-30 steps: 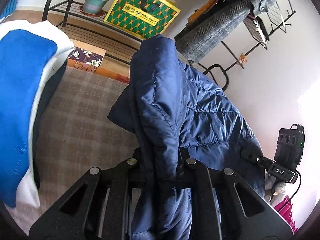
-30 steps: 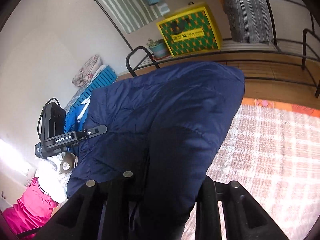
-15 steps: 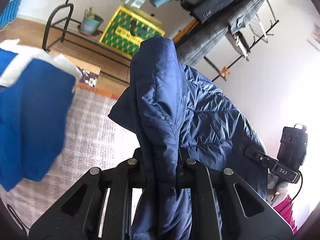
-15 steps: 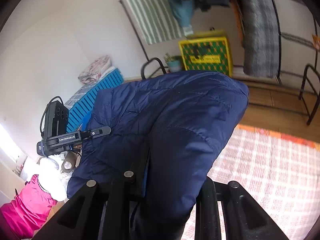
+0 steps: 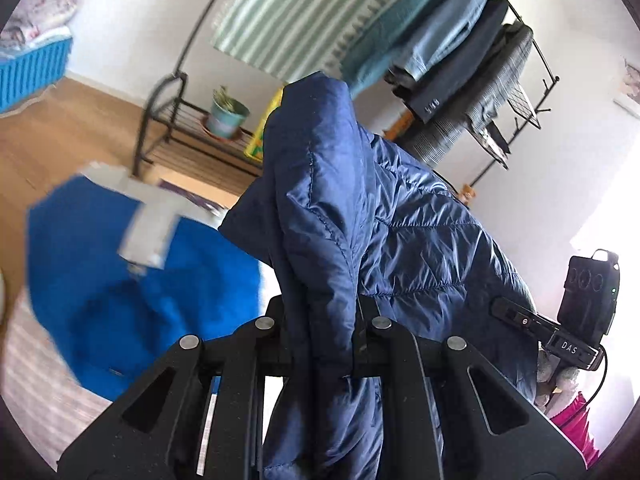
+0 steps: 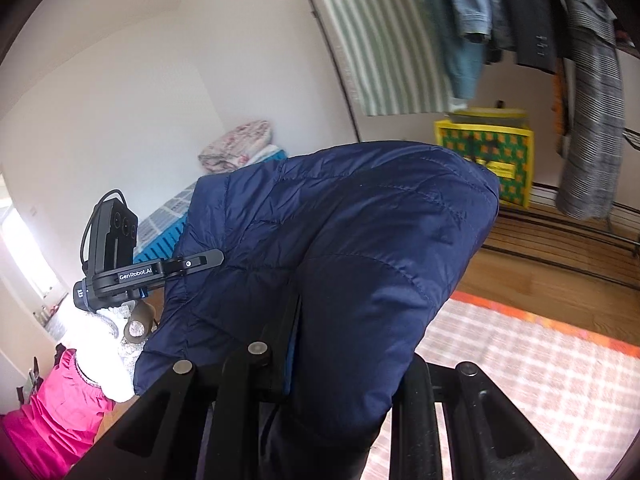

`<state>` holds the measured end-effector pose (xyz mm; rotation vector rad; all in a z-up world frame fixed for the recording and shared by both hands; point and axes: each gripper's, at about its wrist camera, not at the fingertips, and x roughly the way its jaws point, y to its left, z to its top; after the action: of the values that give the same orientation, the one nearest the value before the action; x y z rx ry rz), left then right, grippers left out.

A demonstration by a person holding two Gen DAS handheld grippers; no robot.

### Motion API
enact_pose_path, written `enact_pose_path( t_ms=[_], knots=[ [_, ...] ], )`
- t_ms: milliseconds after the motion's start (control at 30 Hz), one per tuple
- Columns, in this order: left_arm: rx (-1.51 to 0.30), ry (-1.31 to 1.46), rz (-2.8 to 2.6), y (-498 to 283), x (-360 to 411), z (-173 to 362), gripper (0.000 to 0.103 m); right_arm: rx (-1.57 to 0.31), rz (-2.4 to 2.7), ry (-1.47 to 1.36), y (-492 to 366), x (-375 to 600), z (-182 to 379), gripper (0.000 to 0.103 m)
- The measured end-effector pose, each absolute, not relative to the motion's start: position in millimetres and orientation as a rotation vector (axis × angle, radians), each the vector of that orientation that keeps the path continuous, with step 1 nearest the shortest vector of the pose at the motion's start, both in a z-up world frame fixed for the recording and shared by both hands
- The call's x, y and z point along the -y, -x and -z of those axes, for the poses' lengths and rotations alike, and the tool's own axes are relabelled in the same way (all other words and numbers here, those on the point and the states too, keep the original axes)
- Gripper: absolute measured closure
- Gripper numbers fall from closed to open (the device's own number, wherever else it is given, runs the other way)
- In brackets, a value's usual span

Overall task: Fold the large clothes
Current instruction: 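Lift the folded jacket with both grippers and carry it toward the blue garment, then lay the jacket on top of the blue-and-white garment and open both grippers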

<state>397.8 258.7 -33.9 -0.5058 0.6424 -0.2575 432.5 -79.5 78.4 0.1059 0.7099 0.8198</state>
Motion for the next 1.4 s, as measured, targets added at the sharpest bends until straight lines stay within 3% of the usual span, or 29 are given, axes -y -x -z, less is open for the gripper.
enact_pose_path(
  t_ms=[433, 700, 867, 933, 1033, 1167, 1233, 1400],
  knots=[
    [-0.631, 0.449, 0.118, -428, -385, 31, 0.09, -0.674, -0.91, -0.132, -474, -61, -63, 0.081],
    [-0.7, 0.439, 0.075, -478, -432, 77, 0.09, -0.69, -0.892, -0.173, -499, -115, -18, 0.081],
    [-0.786, 0.411, 0.012, -509, -446, 136, 0.09, -0.777, -0.865, -0.248, -517, -134, 41, 0.081],
    [-0.816, 0.398, -0.03, -517, -449, 158, 0.085, -0.809, -0.848, -0.266, -519, -132, 61, 0.081],
    [-0.819, 0.464, -0.045, -522, -462, 175, 0.062, -0.854, -0.851, -0.347, -523, -122, 81, 0.081],
    [-0.815, 0.43, -0.095, -520, -464, 173, 0.055, -0.882, -0.866, -0.315, -520, -119, 82, 0.077],
    [-0.802, 0.421, -0.157, -517, -465, 165, 0.055, -0.883, -0.853, -0.275, -517, -118, 77, 0.067],
    [-0.742, 0.428, -0.208, -491, -464, 136, 0.055, -0.855, -0.816, -0.196, -503, -112, 57, 0.059]
  ],
)
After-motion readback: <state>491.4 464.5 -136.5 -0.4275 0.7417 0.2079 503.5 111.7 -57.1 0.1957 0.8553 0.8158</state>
